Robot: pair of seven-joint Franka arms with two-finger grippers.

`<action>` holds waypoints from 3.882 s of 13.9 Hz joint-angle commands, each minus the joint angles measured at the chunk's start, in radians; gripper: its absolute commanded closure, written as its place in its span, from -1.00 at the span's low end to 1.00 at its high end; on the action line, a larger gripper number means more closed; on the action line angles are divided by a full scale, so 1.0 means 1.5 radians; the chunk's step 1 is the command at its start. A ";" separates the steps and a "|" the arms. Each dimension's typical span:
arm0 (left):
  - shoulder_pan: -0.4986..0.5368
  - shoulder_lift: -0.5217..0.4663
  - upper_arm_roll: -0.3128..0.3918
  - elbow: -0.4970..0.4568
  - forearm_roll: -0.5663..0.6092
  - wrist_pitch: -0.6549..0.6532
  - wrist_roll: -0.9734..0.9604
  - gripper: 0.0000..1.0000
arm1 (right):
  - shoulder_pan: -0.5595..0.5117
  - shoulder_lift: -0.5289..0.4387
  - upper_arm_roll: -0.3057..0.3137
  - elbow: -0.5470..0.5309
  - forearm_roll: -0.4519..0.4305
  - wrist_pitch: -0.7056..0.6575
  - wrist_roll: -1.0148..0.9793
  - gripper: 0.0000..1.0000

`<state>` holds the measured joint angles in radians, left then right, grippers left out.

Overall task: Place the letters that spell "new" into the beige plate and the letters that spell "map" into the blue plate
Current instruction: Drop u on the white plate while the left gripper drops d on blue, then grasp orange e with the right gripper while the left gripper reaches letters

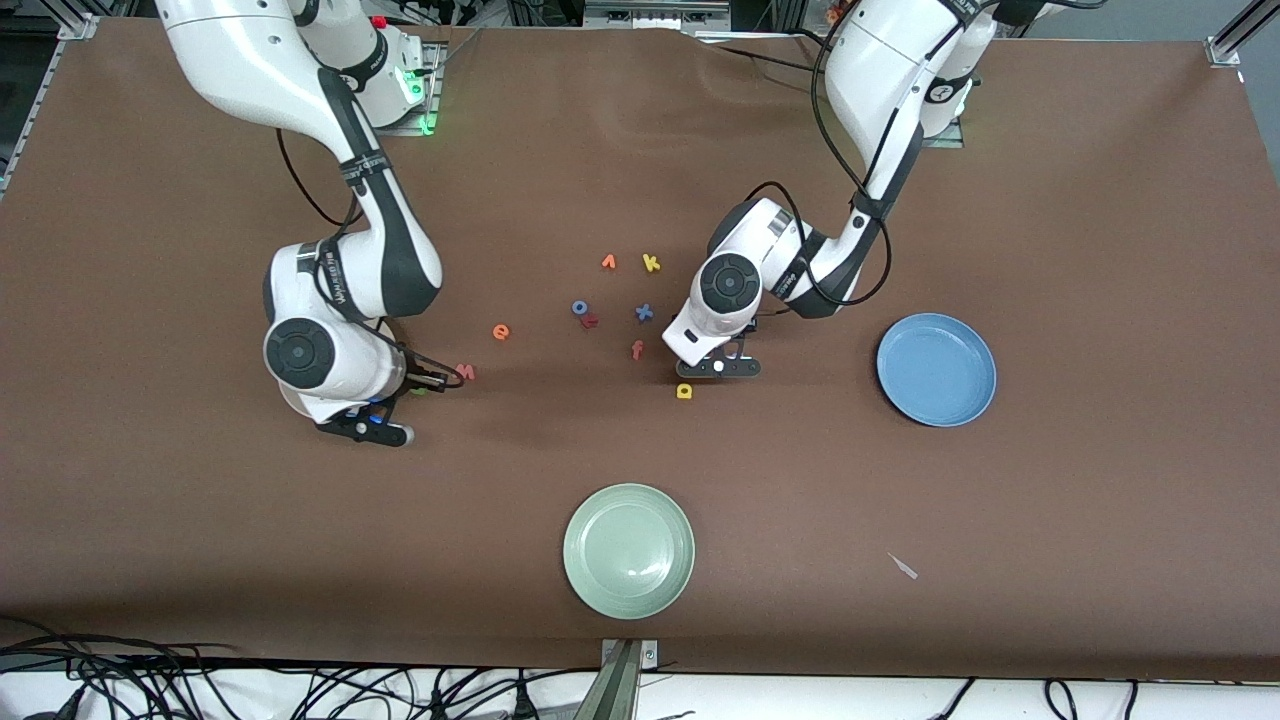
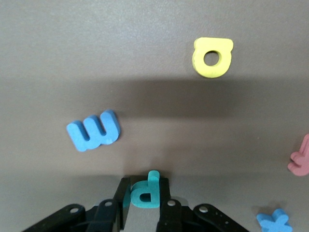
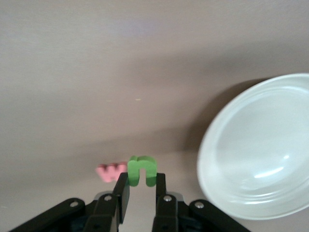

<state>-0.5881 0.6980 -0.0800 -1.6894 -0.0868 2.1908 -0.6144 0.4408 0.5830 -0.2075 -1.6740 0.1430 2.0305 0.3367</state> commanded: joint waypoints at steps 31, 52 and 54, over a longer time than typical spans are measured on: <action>0.364 -0.193 0.002 -0.237 0.203 0.009 0.764 -1.00 | 0.044 -0.117 0.096 -0.283 0.018 0.275 0.117 -1.00; 0.279 -0.023 -0.194 -0.046 0.126 0.117 0.779 -1.00 | 0.070 -0.056 0.114 -0.277 0.018 0.330 0.152 -0.23; 0.263 -0.016 -0.194 -0.046 0.127 0.124 0.775 -1.00 | 0.070 -0.052 0.114 -0.277 0.018 0.339 0.152 -0.07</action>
<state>-0.1721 0.6533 -0.3722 -1.7863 0.1135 2.3697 0.5233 0.5427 0.5017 -0.0387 -2.0847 0.1597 2.5144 0.5541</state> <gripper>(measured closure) 0.000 0.383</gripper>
